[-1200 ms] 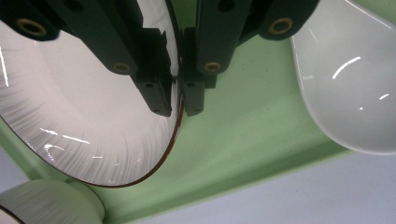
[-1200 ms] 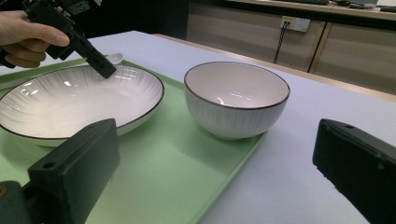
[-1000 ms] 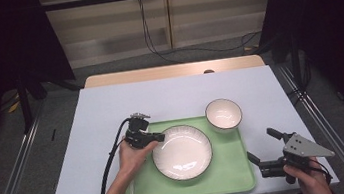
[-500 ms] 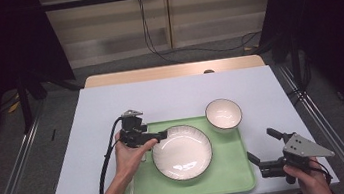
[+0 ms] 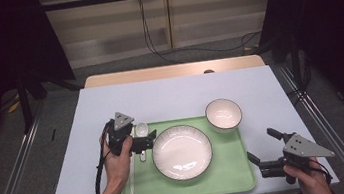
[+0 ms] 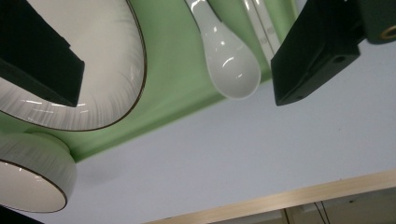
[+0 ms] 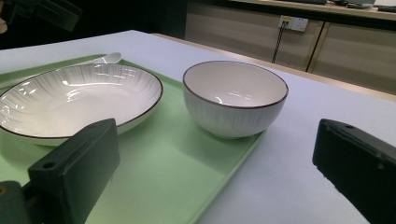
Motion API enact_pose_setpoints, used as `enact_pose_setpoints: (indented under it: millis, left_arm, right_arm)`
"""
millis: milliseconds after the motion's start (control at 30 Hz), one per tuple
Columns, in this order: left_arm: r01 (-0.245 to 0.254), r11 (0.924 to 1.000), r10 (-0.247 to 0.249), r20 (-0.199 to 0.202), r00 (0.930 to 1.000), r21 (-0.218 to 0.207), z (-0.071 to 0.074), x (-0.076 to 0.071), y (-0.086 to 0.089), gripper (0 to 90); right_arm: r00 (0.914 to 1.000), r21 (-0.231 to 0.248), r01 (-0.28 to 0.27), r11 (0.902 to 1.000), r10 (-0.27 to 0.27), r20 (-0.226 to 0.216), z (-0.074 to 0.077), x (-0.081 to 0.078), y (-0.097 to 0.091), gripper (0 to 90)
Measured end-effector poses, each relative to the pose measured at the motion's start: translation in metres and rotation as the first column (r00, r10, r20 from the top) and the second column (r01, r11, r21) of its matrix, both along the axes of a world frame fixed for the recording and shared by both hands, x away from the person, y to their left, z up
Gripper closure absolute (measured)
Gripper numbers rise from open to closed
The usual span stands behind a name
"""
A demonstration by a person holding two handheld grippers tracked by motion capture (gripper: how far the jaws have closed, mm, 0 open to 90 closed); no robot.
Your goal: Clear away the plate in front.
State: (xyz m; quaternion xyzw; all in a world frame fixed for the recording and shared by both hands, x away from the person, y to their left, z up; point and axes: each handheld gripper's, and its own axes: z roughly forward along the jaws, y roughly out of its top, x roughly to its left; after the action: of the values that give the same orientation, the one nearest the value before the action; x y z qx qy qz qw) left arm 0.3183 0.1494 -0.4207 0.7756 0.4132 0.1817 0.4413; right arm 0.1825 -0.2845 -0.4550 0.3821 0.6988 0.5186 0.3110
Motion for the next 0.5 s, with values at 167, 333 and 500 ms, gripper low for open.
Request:
enact_pose_setpoints:
  millis: [167, 333, 500]
  left_arm:
    - [-0.017, 0.9998, 0.017, 0.027, 0.9995, 0.006, 0.0, -0.011, 0.009, 2.7]
    - [0.001, 0.9991, -0.001, 0.012, 0.9999, -0.042, 0.0, -0.02, 0.022, 2.5]
    - [-0.033, 0.9988, 0.033, -0.005, 0.9994, -0.036, -0.003, -0.025, 0.037, 3.0]
  right_arm:
    - [1.0, 0.0, 0.002, 1.0, -0.002, 0.002, 0.0, 0.0, 0.0, 0.0]
    - [1.0, 0.0, 0.005, 1.0, -0.005, 0.003, 0.0, 0.0, 0.0, 0.0]
    - [1.0, 0.001, 0.001, 1.0, -0.001, 0.003, 0.0, 0.0, 0.0, 0.0]
